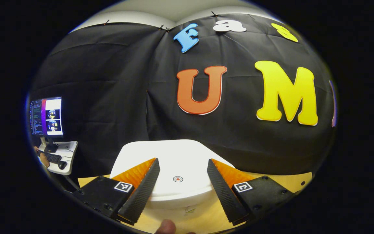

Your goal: Press the lid of the desktop garbage bin to open it, pick up the crumpled paper on the desktop and throw it into the bin, then pick up the pop can on the desktop and drop it into the bin, and finally close the garbage bin lid.

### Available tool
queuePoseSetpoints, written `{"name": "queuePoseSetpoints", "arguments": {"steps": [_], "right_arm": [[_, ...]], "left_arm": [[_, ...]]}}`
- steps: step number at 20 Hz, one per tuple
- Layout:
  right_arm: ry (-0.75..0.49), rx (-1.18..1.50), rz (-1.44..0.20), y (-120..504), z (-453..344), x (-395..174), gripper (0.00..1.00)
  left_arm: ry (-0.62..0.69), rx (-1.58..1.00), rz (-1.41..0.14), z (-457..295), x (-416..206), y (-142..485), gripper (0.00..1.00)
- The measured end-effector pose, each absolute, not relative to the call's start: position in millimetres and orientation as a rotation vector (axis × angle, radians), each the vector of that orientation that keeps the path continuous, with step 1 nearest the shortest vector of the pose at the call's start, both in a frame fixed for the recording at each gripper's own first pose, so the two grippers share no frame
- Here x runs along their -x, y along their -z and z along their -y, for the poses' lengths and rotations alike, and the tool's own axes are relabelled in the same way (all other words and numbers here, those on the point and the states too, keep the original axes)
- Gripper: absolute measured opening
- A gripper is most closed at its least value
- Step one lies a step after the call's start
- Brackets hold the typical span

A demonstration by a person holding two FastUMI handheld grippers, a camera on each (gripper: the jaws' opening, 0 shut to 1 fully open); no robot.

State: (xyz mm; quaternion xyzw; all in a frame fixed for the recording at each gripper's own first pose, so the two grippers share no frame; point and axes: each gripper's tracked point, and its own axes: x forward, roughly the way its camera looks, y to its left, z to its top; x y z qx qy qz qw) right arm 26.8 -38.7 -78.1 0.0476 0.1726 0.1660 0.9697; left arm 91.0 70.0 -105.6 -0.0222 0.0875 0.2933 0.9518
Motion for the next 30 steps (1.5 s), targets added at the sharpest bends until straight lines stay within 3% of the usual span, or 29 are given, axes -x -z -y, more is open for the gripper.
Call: {"name": "queuePoseSetpoints", "arguments": {"steps": [10, 18, 25, 30], "right_arm": [[-0.238, -0.068, -0.217, 43, 46, -30, 0.8], [-0.167, -0.076, -0.118, 9, 45, -22, 0.8], [-0.07, -0.059, -0.04, -10, 57, -10, 0.8], [-0.009, -0.022, -0.007, -16, 64, -5, 0.8]], "left_arm": [[-0.353, 0.004, -0.05, -34, -80, 33, 0.98], [-0.032, -0.05, 0.063, 35, -44, -32, 0.98], [0.103, 0.027, 0.061, 70, -14, -36, 0.98], [0.116, 0.038, 0.052, 80, -2, -34, 0.98]]}}
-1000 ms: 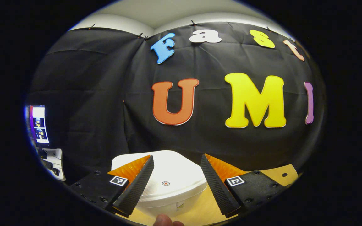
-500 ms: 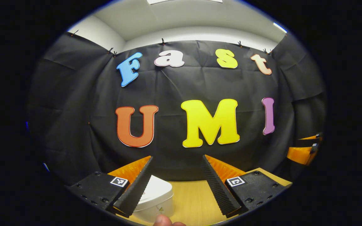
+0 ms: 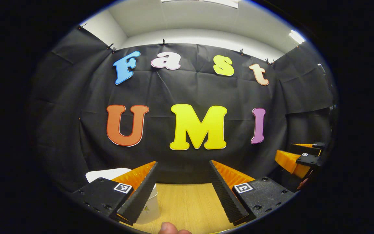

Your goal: Press the lid of the desktop garbage bin to open it, pick up the crumpled paper on the desktop and throw it into the bin, then pick up the pop can on the desktop and drop it into the bin, and finally close the garbage bin lid.

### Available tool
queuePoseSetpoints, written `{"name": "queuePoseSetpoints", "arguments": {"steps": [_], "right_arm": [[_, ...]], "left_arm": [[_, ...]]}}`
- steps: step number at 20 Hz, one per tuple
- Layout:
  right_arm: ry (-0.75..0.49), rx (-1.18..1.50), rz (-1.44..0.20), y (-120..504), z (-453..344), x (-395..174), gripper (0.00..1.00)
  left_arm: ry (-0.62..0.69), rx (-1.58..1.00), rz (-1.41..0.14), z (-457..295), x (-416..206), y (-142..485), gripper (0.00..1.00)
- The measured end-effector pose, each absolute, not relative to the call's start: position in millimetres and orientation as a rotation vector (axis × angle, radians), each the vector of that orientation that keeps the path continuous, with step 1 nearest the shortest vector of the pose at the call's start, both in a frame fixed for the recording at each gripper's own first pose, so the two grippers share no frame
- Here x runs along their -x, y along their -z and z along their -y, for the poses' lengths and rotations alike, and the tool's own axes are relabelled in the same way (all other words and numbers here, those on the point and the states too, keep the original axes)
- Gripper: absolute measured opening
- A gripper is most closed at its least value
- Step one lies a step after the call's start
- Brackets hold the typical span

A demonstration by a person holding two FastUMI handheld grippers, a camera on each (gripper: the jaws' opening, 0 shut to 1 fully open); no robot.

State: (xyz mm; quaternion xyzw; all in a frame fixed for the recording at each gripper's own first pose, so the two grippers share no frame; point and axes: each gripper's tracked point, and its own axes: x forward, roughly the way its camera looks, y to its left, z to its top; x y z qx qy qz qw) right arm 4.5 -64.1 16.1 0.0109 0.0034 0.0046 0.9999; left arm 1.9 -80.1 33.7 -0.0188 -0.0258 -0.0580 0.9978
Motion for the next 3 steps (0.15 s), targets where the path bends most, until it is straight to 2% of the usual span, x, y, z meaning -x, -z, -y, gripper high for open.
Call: {"name": "queuePoseSetpoints", "arguments": {"steps": [3], "right_arm": [[-0.01, -0.022, -0.005, -18.1, 63.5, -2.1, 0.8]], "left_arm": [[0.111, 0.027, 0.061, 79.8, 0.3, -37.3, 0.98]]}}
